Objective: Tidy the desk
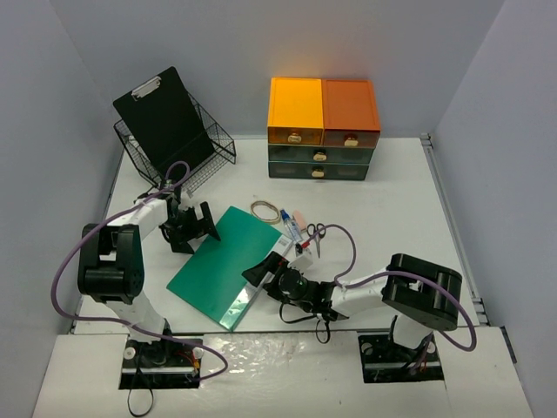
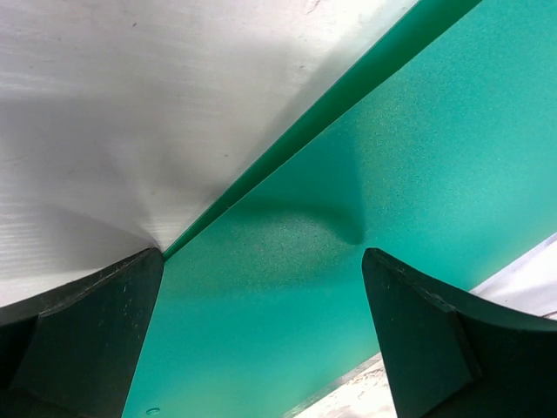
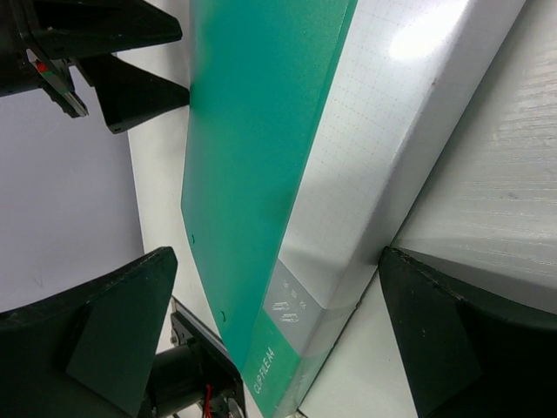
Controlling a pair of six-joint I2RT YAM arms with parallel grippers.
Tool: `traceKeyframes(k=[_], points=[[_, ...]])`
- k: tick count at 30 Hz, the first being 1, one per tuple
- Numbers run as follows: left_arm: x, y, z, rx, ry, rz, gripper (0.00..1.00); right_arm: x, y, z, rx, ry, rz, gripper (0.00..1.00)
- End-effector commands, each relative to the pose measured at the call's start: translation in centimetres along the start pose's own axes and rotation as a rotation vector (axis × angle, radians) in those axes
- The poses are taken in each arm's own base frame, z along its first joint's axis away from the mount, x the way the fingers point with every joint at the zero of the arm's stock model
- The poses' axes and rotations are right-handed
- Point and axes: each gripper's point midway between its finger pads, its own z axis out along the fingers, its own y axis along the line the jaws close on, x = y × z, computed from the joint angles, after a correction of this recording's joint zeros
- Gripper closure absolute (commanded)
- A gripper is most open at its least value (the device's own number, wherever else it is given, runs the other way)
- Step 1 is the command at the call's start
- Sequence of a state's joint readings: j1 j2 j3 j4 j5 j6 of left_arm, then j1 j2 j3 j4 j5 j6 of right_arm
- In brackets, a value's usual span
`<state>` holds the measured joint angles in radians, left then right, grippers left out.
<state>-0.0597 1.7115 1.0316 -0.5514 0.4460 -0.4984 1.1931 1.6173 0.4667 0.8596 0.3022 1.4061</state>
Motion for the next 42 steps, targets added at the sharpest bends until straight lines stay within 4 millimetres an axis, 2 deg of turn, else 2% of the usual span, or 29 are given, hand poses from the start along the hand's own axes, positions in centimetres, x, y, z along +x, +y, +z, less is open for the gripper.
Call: traceKeyframes(k=[1, 5, 8, 10, 16, 23, 28, 33, 42], points=[[6.3, -1.3, 2.9, 0.102, 0.253, -0.082, 0.03, -0.3, 3.6, 0.9, -0.101, -0.029, 0.028, 0.01], [6.7, -0.5, 3.0, 0.047, 0.269, -0.072, 0.03, 0.6, 4.3, 1.8, -0.119, 0.001, 0.026, 0.01], [6.7, -0.1, 2.9, 0.02, 0.266, -0.062, 0.03, 0.6, 5.4, 1.7, -0.076, -0.022, -0.035, 0.0], [6.8, -0.4, 2.9, 0.032, 0.273, -0.066, 0.03, 0.1, 5.8, 1.0, -0.048, -0.04, -0.093, 0.0], [7.2, -0.5, 3.4, 0.032, 0.299, -0.067, 0.03, -1.0, 7.2, 0.7, -0.085, -0.072, -0.081, 0.0], [8.1, -1.0, 3.9, 0.025, 0.329, -0.042, 0.03, 0.5, 7.2, 2.7, -0.128, -0.021, -0.055, 0.0], [8.3, -1.2, 3.6, 0.022, 0.338, -0.032, 0.03, 1.1, 8.3, 3.9, -0.247, 0.023, 0.01, 0.0], [8.5, -1.2, 3.4, 0.02, 0.345, -0.026, 0.03, 0.5, 9.7, 4.4, -0.261, 0.008, -0.011, 0.0], [8.9, -1.4, 3.6, 0.037, 0.369, -0.045, 0.03, -1.8, 13.0, 3.4, -0.31, -0.054, -0.025, 0.0]])
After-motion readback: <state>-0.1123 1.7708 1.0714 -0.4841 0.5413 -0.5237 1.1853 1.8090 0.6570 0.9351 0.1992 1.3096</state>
